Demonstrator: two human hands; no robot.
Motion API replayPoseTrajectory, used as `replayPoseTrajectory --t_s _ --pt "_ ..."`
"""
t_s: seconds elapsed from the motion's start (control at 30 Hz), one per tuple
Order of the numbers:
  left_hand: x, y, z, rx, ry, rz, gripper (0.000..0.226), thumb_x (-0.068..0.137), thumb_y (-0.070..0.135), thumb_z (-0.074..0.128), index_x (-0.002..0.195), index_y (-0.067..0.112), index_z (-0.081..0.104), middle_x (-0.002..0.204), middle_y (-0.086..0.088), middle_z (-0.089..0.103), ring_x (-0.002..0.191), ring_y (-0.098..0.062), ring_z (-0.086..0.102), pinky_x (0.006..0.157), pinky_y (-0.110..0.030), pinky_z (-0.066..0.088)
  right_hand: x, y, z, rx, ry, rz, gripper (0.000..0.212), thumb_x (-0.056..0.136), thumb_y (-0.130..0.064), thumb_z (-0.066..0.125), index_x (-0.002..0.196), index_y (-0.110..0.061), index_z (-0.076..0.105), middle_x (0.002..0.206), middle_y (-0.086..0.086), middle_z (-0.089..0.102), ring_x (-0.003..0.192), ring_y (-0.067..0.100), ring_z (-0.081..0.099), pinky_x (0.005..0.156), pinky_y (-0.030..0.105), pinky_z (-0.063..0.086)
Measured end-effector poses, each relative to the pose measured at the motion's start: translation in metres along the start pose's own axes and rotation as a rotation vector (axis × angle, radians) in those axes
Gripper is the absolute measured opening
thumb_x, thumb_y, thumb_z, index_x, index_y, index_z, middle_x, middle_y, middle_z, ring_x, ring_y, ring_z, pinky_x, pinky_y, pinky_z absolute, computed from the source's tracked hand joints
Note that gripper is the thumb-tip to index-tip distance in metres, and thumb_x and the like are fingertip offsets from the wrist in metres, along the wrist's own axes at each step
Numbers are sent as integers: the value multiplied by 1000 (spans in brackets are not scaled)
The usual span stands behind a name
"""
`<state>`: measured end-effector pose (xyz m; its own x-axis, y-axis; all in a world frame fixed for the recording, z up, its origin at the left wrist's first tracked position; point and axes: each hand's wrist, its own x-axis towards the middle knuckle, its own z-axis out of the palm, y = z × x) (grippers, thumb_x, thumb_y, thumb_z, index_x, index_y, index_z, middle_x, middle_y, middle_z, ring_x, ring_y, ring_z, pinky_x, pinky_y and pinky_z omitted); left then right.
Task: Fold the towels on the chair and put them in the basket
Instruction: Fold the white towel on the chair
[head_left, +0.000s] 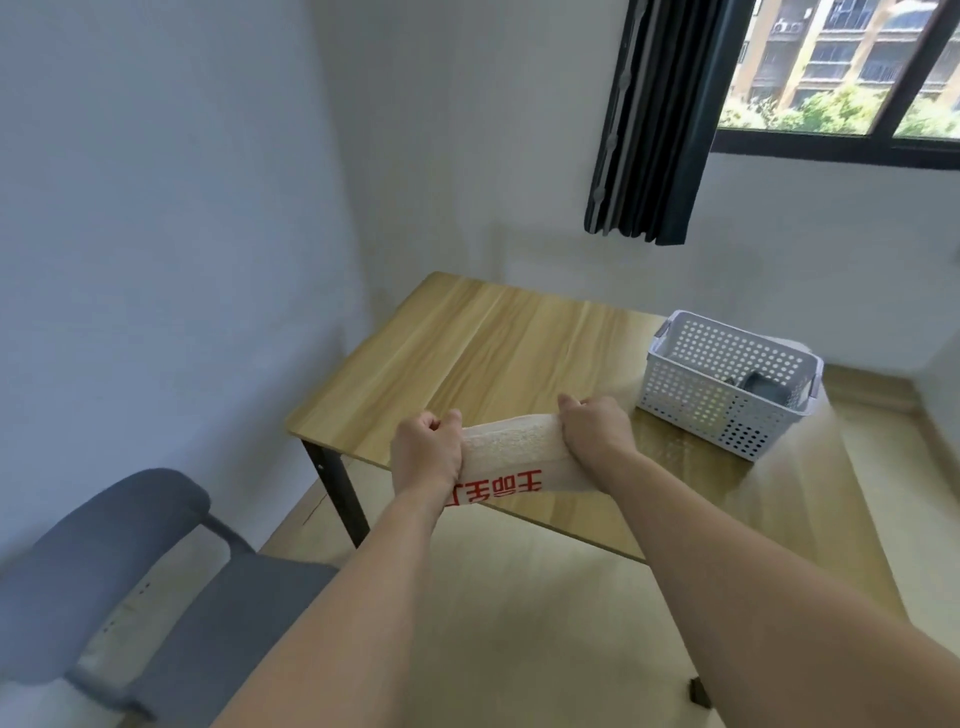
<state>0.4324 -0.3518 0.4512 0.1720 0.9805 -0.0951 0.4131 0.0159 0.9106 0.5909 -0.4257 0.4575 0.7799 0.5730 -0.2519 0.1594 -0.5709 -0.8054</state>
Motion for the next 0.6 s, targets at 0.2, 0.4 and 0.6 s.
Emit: replayPoseTrajectory --t_s 0.2,0.4,0.6 --pt "-4 19 85 9 -24 -7 39 90 35 54 60 15 41 60 -5 54 55 -21 54 54 -35 47 51 43 -60 28 -65 116 48 94 -53 42 99 -7 53 89 4 57 87 23 54 79 35 41" --pt "-19 58 198 -41 -18 -4 39 88 37 56 61 16 38 59 -4 46 55 -19 44 50 -34 41 122 88 -153 -16 -316 210 75 83 -75 39 117 -10 58 106 7 62 99 28 61 85 40 52" --pt "-31 86 278 -293 -162 -119 59 66 66 73 68 18 39 62 -6 48 56 -20 50 49 -35 43 190 121 -254 185 -667 42 32 96 -37 53 113 -12 64 101 9 68 89 22 66 79 38 57"
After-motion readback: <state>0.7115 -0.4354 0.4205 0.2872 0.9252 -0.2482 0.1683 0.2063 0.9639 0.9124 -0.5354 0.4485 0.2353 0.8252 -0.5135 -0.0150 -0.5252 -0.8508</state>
